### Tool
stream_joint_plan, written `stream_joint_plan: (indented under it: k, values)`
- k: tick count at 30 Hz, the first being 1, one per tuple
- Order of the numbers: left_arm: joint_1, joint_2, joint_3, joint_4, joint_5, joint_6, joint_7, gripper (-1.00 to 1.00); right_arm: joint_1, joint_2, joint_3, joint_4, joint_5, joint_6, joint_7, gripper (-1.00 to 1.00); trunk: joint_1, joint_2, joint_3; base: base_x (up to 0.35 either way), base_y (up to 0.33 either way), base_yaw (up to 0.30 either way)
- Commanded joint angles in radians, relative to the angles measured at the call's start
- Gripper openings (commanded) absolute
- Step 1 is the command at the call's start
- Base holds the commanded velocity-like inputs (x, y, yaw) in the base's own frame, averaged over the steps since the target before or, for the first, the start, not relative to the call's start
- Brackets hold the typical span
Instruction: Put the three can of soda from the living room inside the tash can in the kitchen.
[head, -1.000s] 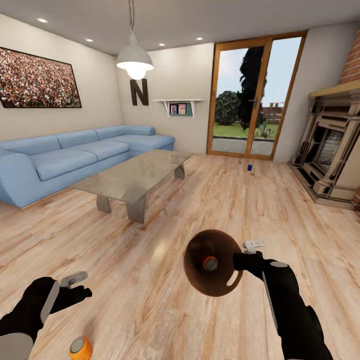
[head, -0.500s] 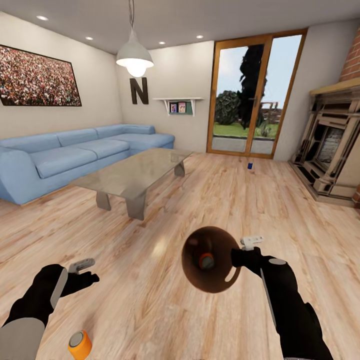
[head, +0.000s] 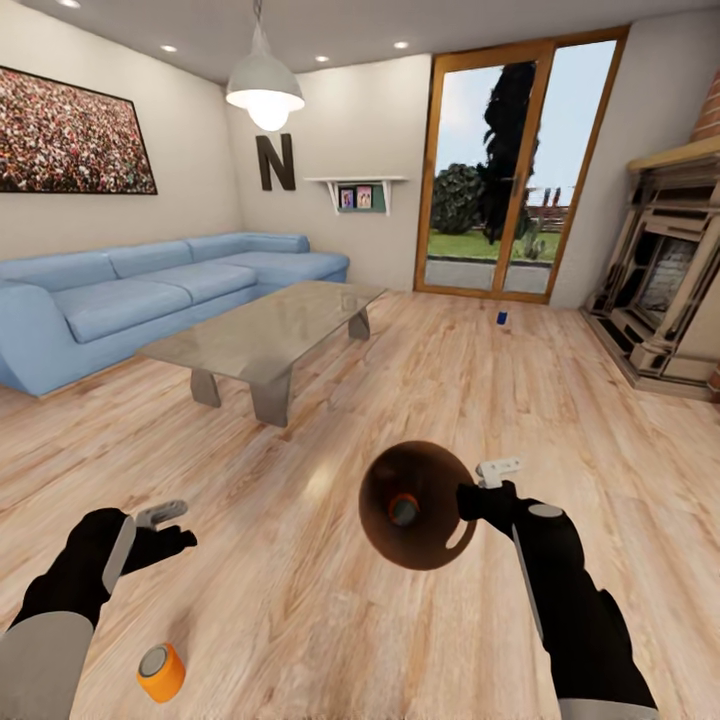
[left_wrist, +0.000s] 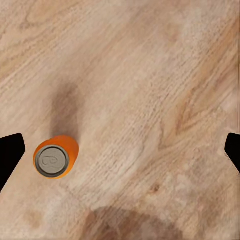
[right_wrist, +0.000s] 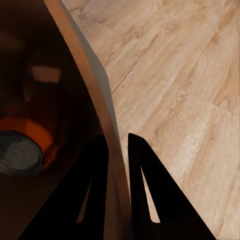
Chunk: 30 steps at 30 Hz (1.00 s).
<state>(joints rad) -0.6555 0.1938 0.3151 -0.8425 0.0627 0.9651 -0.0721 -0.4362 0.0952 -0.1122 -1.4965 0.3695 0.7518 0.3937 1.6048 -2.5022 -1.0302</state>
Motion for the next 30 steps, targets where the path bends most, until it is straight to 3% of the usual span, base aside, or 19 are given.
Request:
stream_joint_plan:
  k: [1,5,8,16,30]
  values:
    - [-0.001,0.0,0.0,0.0,0.0,-0.011,0.0,1.0,-0.001,0.002,0.001,0.0,-0.017,0.002,0.004,-1.0,0.0,0.0,-0.004,0.0,0.0,0.0]
    - [-0.004,0.005,0.002,0.001,0.0,-0.078,0.002,1.0,-0.001,0.011,0.002,0.004,-0.017,0.001,0.001,-1.0,0.002,-0.001,-0.019,0.0,0.0,0.0]
    - [-0.004,0.006,0.003,0.002,0.0,-0.09,0.001,1.0,-0.001,0.012,0.002,0.002,-0.017,0.001,-0.001,-1.0,0.003,-0.002,-0.031,0.0,0.0,0.0]
    - [-0.004,0.006,0.003,0.004,0.0,-0.099,0.0,1.0,-0.001,0.015,0.002,-0.009,-0.018,0.001,0.0,-1.0,0.007,-0.004,-0.062,0.0,0.0,0.03]
    - [-0.004,0.004,0.001,0.005,0.0,-0.1,-0.002,1.0,-0.001,0.02,0.002,-0.004,-0.018,0.001,0.001,-1.0,0.013,-0.007,-0.116,0.0,0.0,0.206]
